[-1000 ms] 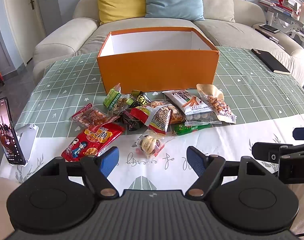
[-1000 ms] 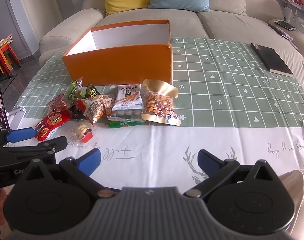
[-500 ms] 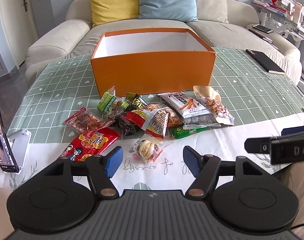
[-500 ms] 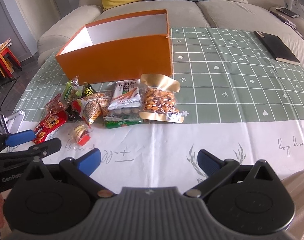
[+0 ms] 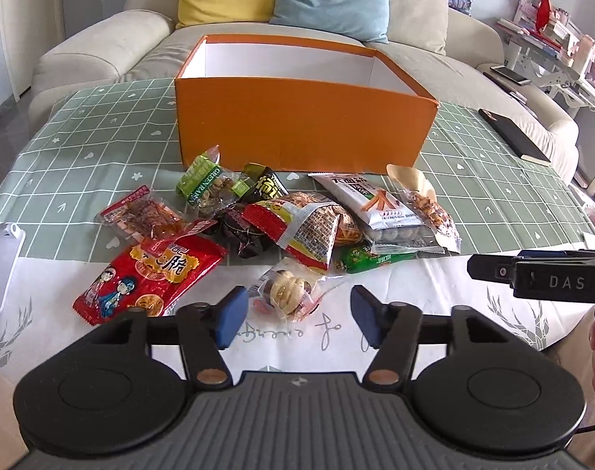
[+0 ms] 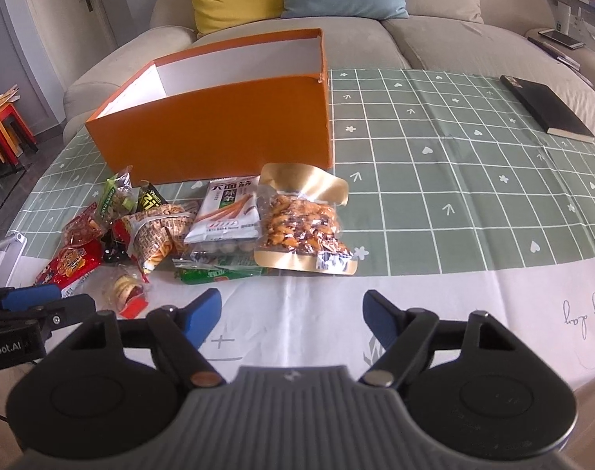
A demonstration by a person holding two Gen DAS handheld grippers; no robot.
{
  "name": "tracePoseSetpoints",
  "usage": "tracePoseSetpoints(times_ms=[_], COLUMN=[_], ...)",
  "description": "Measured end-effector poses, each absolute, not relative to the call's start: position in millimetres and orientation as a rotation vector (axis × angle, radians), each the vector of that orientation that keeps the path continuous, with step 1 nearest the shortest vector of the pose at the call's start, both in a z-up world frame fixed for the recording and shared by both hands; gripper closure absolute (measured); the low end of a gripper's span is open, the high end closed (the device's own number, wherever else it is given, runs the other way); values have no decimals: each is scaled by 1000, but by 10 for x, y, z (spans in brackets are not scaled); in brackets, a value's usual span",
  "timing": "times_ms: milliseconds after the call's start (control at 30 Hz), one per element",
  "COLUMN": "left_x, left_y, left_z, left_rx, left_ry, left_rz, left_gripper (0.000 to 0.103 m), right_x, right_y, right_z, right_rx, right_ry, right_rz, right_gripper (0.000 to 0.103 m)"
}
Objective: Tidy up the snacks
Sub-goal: 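Grasp the clear cake bag with left tool while right tool grasps gold-topped nut bag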
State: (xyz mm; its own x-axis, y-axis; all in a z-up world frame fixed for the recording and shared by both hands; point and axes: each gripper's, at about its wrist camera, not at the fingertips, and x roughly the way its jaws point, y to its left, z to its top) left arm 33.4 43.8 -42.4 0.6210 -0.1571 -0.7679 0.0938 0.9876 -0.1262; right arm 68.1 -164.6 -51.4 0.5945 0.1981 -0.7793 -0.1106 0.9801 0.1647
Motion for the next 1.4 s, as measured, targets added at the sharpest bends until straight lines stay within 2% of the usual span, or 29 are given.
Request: tracePoseSetpoints(times_ms=[267, 767, 967, 1200, 1267, 1400], left_x=[592, 853, 946, 962, 955, 933], left_y=[381, 317, 305, 270, 260, 233], left_z=[-618, -889, -921, -932, -926, -918], left_rx=[63, 137, 145, 147, 143, 142], left_ry=[920, 979, 992, 994, 994, 997], left_rz=[-192, -255, -257, -250, -247, -240], left_gripper=[28, 28, 28, 35, 36, 38], right_x=[833, 1490, 1651, 1707, 1712, 1702], right_y=[-1656, -1640, -1684, -1791, -1801, -1767], right_z=[-533, -857, -1024, -1153, -1151, -1093], right_rx=[106, 163, 245, 381, 388, 380], right_ry=[850, 918, 970, 1012, 1012, 1004], right_rz=[174, 162, 174, 202, 203, 219], right_gripper=[26, 29, 23, 20, 28, 34])
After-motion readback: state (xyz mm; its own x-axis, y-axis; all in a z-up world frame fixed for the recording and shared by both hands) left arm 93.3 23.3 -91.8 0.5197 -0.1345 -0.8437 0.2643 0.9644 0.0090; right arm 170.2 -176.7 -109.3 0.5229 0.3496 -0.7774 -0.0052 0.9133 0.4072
